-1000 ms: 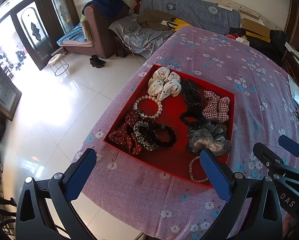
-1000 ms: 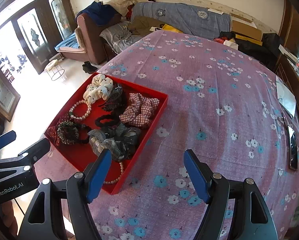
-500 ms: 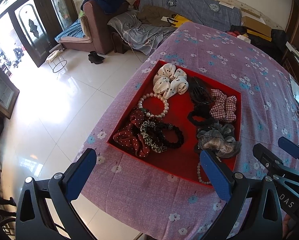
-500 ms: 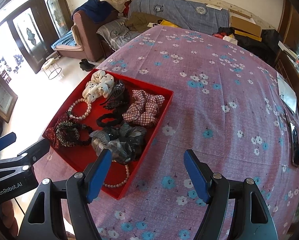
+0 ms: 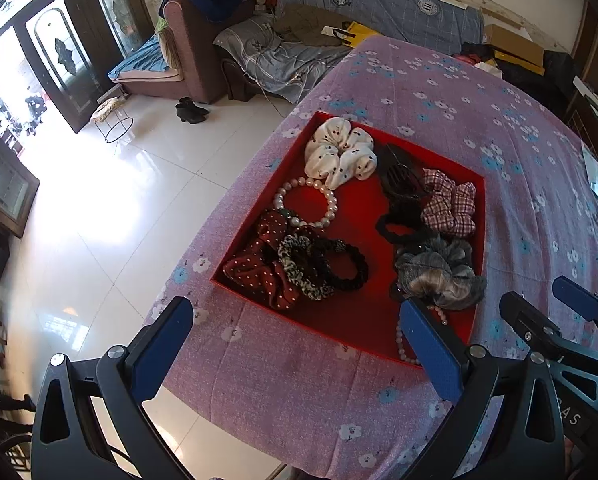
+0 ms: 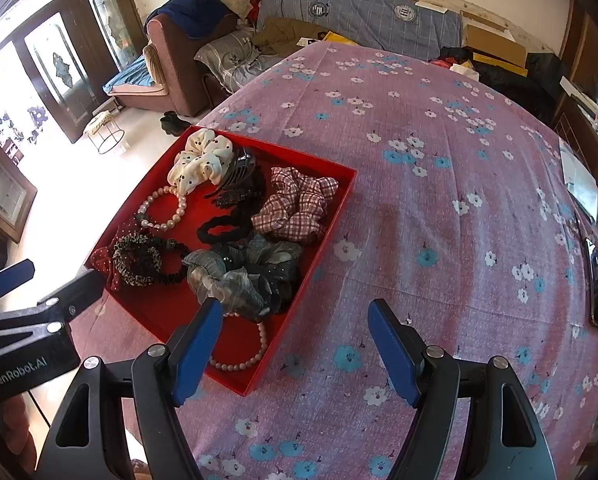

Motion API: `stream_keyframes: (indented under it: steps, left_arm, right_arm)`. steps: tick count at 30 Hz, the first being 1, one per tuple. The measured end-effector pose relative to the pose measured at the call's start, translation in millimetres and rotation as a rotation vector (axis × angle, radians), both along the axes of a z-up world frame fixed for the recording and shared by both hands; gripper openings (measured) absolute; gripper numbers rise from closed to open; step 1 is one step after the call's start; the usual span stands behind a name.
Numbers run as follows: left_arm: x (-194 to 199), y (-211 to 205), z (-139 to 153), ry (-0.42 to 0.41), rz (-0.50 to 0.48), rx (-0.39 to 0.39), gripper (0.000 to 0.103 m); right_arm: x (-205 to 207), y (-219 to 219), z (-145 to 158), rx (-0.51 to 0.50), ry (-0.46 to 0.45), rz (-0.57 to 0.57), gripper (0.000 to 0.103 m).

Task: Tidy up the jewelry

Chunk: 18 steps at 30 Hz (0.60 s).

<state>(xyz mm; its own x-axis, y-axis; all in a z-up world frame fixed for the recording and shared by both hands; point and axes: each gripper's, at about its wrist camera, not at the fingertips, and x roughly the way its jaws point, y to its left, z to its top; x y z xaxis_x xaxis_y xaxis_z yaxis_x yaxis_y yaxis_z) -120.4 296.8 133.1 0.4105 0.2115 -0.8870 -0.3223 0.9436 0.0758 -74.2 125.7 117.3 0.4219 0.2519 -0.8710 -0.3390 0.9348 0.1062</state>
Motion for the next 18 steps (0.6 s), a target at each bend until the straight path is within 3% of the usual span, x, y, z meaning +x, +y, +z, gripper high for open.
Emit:
stream_keyframes:
  steps: [18]
  left_arm:
    - [-11.6,-30.1,-3.5,0.047,0.056,0.024,0.103]
  right_arm:
    - [-7.5,-20.3,-6.2,0.031,0.024,0.058,0.08]
